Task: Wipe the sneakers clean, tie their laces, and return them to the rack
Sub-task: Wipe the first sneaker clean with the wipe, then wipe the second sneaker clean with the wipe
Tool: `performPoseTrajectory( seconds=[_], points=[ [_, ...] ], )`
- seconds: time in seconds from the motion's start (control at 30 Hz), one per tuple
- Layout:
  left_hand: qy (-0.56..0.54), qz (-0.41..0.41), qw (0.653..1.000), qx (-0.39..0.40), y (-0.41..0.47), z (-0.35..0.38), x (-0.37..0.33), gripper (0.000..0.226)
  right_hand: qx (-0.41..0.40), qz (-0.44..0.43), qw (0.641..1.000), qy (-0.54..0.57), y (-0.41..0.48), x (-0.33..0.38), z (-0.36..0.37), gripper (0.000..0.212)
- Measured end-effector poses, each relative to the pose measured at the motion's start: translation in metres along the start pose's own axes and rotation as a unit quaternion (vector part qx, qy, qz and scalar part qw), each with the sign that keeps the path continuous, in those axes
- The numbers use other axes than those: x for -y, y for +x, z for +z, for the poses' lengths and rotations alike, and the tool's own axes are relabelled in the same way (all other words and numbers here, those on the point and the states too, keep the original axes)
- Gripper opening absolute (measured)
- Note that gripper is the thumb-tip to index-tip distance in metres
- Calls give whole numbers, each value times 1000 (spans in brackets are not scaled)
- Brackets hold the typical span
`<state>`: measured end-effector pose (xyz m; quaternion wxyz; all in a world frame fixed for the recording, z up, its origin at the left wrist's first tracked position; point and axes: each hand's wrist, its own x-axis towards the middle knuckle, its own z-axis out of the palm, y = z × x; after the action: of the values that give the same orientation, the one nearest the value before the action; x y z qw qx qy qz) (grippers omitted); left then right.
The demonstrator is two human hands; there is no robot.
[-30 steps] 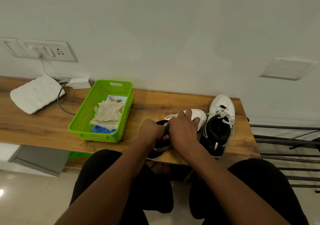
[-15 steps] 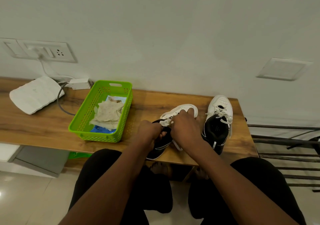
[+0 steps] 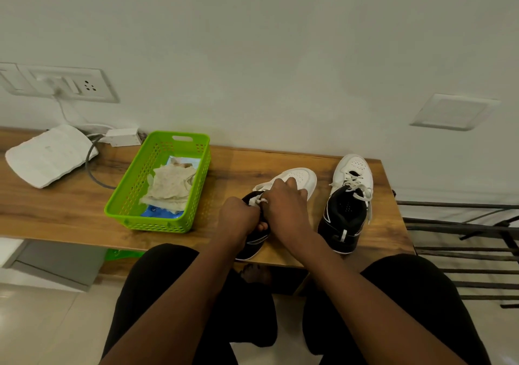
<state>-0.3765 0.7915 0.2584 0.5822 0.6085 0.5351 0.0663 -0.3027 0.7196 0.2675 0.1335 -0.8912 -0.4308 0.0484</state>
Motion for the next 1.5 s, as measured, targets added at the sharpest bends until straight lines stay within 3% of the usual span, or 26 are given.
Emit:
performPoseTrajectory(
  seconds=[0.1,0.23,0.3,0.4,0.5,0.57,0.67,0.8,0.93,1.07,1.1,1.3,1.33,1.4,1.47,1.5],
  points=[
    [-28,-9,1000,-5,-2,-1,2,25,51,-10,990,129,-1,-10,-7,22],
    [-110,-47,993,-8,-4,4,-10,8,19,8,997,-81,-6,-12,-15,24],
    [-146,-66,987,11,-8,2,-18,16,13,-13,995,-101,-8,-7,-12,23],
    [-193,-89,977,27,-10,-5,-24,34,19,-51,997,52,-2,-16,-23,22],
    [-224,-94,970,9,-2,-7,-27,32,68,-68,972,214,-3,-35,-40,14],
    [-245,-90,965,13,7,-6,-33,28,66,-29,952,299,-4,-48,-48,12],
    [-293,-93,951,3,23,-6,-43,27,-33,62,904,422,3,-86,-73,11],
    [-271,-99,957,1,36,0,-48,22,-130,148,856,477,4,-146,-102,12],
    [-213,-84,973,-5,36,10,-46,27,-81,132,900,408,2,-132,-78,9],
    [-196,-73,978,1,31,6,-45,23,2,13,966,260,29,-60,-34,64],
    [-193,-75,978,14,27,3,-45,24,18,-10,973,228,36,-46,-23,70],
    [-165,-54,983,53,14,-20,-46,17,-15,-14,967,254,42,-27,-26,13],
    [-158,-45,985,51,14,-22,-45,18,14,-18,955,294,41,-31,-32,10],
    [-143,-21,989,38,14,-21,-44,21,37,4,880,473,37,-45,-57,14],
    [-104,28,994,10,7,-16,-44,17,-32,55,760,647,34,-68,-87,25],
    [-79,60,995,-9,0,-11,-45,14,-85,74,729,675,31,-86,-100,26]
  ],
)
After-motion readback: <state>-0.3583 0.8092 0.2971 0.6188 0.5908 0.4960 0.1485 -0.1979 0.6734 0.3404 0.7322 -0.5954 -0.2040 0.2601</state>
